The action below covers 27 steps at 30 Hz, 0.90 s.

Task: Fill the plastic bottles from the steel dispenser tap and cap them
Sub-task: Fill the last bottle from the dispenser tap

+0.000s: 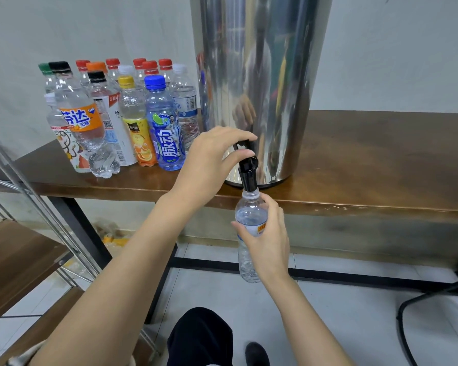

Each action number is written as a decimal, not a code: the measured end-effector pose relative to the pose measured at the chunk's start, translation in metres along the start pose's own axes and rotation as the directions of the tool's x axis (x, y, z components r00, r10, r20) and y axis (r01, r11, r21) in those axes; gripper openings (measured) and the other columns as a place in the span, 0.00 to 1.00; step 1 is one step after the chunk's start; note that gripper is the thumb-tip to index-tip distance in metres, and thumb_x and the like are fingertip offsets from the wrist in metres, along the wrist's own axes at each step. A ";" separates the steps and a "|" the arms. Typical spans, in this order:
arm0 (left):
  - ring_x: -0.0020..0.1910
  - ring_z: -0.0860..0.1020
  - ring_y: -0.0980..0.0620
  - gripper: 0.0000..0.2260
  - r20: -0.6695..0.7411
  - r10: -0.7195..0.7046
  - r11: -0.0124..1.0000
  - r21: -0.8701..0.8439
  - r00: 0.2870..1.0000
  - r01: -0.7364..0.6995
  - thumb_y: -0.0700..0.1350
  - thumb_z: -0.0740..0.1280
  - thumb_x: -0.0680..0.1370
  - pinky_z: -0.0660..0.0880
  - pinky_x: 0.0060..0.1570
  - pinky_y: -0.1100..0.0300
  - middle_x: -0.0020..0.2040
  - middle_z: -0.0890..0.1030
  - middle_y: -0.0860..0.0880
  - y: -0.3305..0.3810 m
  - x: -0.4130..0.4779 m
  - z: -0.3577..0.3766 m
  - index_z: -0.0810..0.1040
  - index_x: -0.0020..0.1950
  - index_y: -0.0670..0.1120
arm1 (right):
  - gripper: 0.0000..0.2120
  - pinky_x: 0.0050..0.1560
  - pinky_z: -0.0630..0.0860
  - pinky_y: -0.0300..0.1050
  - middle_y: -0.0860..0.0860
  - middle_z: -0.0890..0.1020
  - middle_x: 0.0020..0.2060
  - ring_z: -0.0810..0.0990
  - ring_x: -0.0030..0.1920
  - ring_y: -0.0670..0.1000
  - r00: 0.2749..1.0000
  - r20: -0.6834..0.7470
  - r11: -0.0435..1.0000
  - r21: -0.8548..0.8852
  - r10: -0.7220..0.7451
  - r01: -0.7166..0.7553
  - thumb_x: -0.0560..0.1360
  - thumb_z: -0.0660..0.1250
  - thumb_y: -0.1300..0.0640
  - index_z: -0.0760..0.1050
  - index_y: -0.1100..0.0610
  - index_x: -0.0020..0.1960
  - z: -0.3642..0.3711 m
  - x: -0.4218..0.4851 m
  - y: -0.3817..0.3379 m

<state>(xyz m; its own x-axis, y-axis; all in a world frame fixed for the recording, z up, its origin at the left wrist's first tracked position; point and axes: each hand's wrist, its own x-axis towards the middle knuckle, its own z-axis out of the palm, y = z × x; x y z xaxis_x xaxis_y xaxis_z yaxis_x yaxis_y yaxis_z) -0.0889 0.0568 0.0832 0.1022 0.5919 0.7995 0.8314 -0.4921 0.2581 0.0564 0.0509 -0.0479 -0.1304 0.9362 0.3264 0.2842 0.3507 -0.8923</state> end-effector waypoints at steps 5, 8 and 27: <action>0.46 0.78 0.52 0.06 -0.135 0.005 0.998 0.061 0.991 0.003 0.43 0.71 0.76 0.74 0.51 0.50 0.47 0.85 0.50 0.004 -0.010 0.008 0.84 0.51 0.42 | 0.33 0.51 0.71 0.41 0.38 0.70 0.64 0.70 0.55 0.34 0.999 -0.032 1.000 0.007 -0.004 0.004 0.70 0.77 0.49 0.64 0.39 0.69 0.006 0.003 -0.002; 0.46 0.81 0.49 0.04 -0.268 0.038 0.995 0.094 0.963 -0.013 0.41 0.72 0.76 0.76 0.48 0.44 0.46 0.85 0.49 0.007 -0.024 0.014 0.84 0.49 0.42 | 0.34 0.51 0.72 0.42 0.37 0.69 0.64 0.69 0.55 0.33 0.999 -0.052 1.000 -0.011 -0.005 0.004 0.70 0.77 0.49 0.64 0.40 0.69 0.008 0.003 -0.001; 0.56 0.77 0.58 0.04 -0.181 -0.308 0.943 -0.190 0.934 0.274 0.43 0.72 0.76 0.67 0.59 0.68 0.52 0.83 0.56 0.000 -0.059 0.010 0.84 0.49 0.49 | 0.35 0.46 0.72 0.43 0.41 0.70 0.62 0.69 0.53 0.35 0.985 -0.171 0.999 -0.031 -0.019 0.014 0.68 0.79 0.51 0.67 0.44 0.70 0.020 0.003 0.000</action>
<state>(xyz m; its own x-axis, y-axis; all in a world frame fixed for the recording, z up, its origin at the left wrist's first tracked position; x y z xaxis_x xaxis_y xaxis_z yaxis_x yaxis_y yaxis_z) -0.0892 0.0282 0.0306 -0.2592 0.5888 0.7655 0.7080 -0.4233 0.5653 0.0372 0.0528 -0.0527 0.0289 0.9197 0.3917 0.3119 0.3640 -0.8776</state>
